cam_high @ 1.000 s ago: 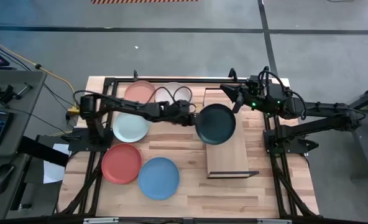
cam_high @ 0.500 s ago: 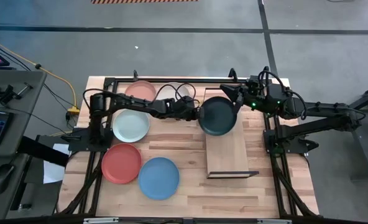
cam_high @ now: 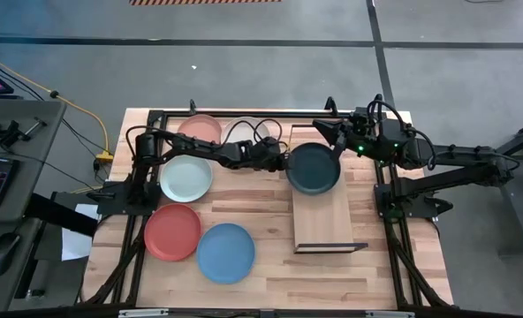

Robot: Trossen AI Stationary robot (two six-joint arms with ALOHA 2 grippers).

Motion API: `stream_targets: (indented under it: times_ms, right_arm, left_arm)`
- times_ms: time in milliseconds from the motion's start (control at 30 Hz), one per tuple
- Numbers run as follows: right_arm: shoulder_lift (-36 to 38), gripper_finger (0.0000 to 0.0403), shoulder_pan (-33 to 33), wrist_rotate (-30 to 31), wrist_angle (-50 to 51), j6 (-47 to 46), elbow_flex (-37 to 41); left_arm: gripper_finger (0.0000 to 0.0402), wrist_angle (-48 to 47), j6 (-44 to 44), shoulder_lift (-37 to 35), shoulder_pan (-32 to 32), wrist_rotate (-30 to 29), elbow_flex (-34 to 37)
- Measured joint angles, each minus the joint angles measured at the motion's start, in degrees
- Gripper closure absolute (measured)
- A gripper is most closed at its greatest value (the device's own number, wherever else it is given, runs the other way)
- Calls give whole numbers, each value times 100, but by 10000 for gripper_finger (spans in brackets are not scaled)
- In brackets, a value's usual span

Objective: Place and stack plates onto a shelf
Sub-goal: Put the black plate on the shelf

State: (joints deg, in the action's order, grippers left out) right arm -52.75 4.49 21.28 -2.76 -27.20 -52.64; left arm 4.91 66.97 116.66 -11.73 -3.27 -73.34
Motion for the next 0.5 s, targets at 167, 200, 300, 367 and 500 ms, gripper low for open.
stream_targets:
  times_ms: [167,200,300,367,500]
  right_arm:
    - [0,403,0,0,35,-102,0]
    - [0,403,0,0,37,-101,0]
    - [0,403,0,0,37,-103,0]
    - [0,403,0,0,37,-103,0]
    - [0,403,0,0,37,-104,0]
  left_arm:
    - [340,167,-114,0,-34,-1,0]
    - [334,268,-195,0,-56,4,0]
    - [314,442,-325,-23,-151,43,0]
    - [300,546,-435,-40,-215,121,0]
    - [275,548,-628,-61,-372,487,0]
